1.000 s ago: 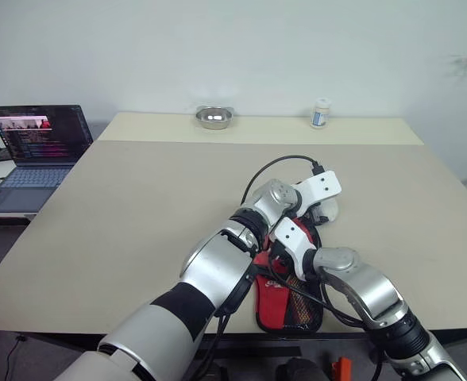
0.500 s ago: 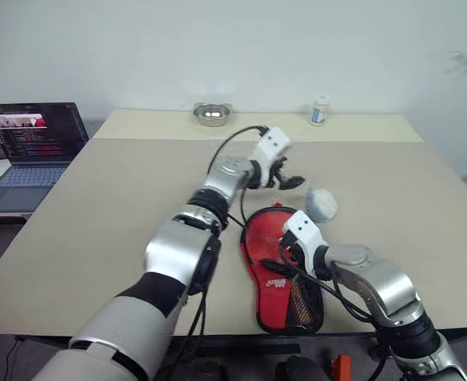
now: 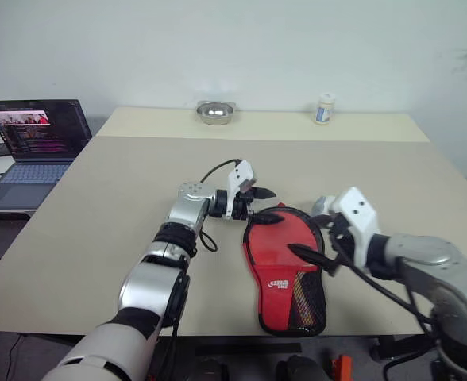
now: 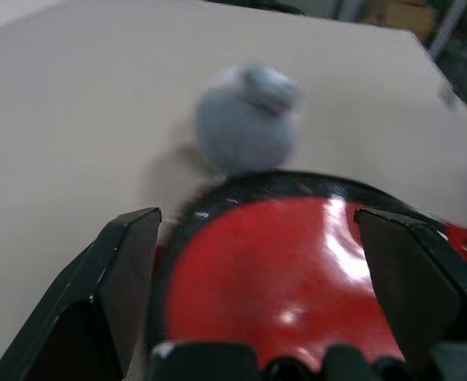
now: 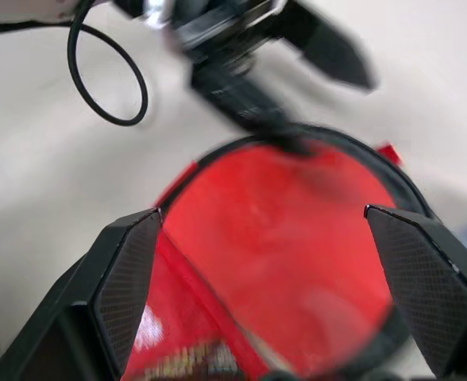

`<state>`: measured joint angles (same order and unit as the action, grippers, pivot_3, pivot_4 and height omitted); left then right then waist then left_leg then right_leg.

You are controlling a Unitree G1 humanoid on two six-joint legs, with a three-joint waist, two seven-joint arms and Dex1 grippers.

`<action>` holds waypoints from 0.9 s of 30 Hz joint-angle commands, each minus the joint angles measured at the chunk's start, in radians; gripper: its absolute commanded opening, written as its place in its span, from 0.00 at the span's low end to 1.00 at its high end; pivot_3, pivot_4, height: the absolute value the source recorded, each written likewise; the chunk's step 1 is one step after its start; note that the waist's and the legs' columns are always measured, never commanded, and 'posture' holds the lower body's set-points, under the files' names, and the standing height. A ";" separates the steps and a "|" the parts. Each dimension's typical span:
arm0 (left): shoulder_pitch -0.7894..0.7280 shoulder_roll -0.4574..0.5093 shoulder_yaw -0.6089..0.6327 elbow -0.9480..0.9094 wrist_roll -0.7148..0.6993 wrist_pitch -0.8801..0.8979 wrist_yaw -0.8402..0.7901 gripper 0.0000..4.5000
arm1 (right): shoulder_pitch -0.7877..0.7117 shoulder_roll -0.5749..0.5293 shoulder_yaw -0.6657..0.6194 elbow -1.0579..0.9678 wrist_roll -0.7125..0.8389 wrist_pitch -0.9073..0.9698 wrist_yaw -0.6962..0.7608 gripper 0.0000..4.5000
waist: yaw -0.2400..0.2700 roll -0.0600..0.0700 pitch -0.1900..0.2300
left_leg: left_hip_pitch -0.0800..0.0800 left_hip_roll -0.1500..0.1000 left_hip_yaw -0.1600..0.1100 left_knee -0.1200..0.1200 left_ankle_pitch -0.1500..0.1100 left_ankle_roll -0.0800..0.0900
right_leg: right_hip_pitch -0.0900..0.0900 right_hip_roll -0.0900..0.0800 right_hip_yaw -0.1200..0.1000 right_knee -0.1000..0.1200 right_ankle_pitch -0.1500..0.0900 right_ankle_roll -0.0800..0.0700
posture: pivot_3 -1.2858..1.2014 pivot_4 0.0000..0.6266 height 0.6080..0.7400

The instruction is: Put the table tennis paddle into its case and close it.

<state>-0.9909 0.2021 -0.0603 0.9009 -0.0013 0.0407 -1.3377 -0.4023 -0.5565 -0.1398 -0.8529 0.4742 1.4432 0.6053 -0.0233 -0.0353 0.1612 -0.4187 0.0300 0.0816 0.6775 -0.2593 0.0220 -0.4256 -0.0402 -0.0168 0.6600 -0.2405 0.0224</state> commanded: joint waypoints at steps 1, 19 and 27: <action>0.049 -0.012 -0.057 -0.130 -0.003 -0.052 0.002 0.94 | 0.003 -0.044 -0.120 -0.050 0.067 0.025 0.037 1.00 | 0.000 0.000 0.000 | 0.000 0.000 0.000 0.000 0.000 0.000 | 0.000 0.000 0.000 0.000 0.000 0.000 | 0.52 0.24 1.00; 0.091 -0.058 -0.162 0.134 0.090 -0.251 0.134 0.94 | -0.137 -0.011 0.128 0.473 -0.153 -0.422 -0.153 1.00 | 0.000 0.001 0.000 | 0.004 0.000 0.001 0.001 0.000 0.000 | 0.003 0.001 0.001 0.000 0.000 0.001 | 0.52 0.24 1.00; 0.094 -0.063 -0.165 0.144 0.092 -0.259 0.138 0.94 | -0.160 0.007 0.238 0.725 -0.272 -0.596 -0.155 1.00 | 0.002 0.001 0.000 | 0.004 0.000 0.001 0.001 0.000 0.001 | 0.004 0.001 0.001 0.000 0.000 0.001 | 0.52 0.24 1.00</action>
<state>-0.9172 0.1407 -0.1929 1.0172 0.0609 -0.2254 -1.2089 -0.5404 -0.5431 0.0838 -0.1465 0.2390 0.8962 0.4538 -0.0212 -0.0346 0.1608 -0.4150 0.0297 0.0827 0.6785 -0.2591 0.0226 -0.4221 -0.0394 -0.0156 0.6598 -0.2403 0.0229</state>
